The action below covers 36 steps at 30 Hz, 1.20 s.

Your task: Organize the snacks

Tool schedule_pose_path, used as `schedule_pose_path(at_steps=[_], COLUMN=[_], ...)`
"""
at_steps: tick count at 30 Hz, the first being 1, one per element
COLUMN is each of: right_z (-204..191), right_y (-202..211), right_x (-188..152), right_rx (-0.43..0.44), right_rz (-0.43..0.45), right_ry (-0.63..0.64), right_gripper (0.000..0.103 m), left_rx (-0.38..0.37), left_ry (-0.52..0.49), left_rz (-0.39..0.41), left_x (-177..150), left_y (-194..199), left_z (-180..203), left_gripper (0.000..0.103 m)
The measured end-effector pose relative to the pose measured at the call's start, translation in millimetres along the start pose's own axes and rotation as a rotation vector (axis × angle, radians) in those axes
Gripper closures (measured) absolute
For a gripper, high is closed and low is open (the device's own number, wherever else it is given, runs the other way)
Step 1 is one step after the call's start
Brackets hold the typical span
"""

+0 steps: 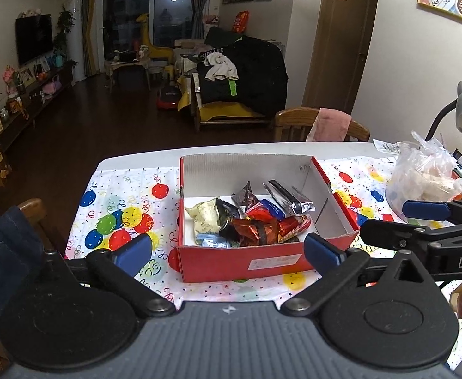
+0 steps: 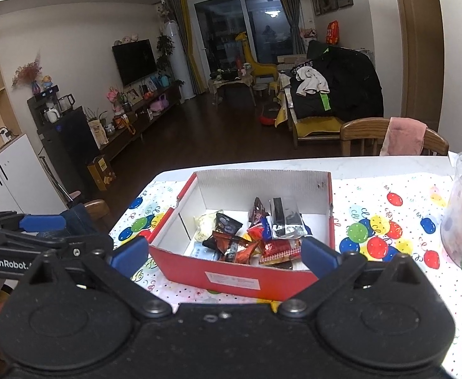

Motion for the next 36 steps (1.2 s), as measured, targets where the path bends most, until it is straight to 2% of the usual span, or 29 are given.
schedule_pose_path(at_steps=[36], right_z=[9.0], right_y=[2.3], right_x=[-6.9], right_rx=[-0.017], right_rz=[-0.013], right_ry=[-0.040], right_gripper=[0.000], left_rx=[0.017], left_ry=[0.009], left_rz=[-0.002], left_x=[-2.4], left_y=[0.6], left_z=[-2.2], left_gripper=[0.000])
Point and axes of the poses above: each gripper's, at about its wrist camera, not at the fingertips, and y roughly against the way its jaws point, z to its right, x to its top, the point moved 1 cm from there along -y, roughly the way its jaws point, and after that the axes turned 2 degrees about y, right-handed, at the moved point
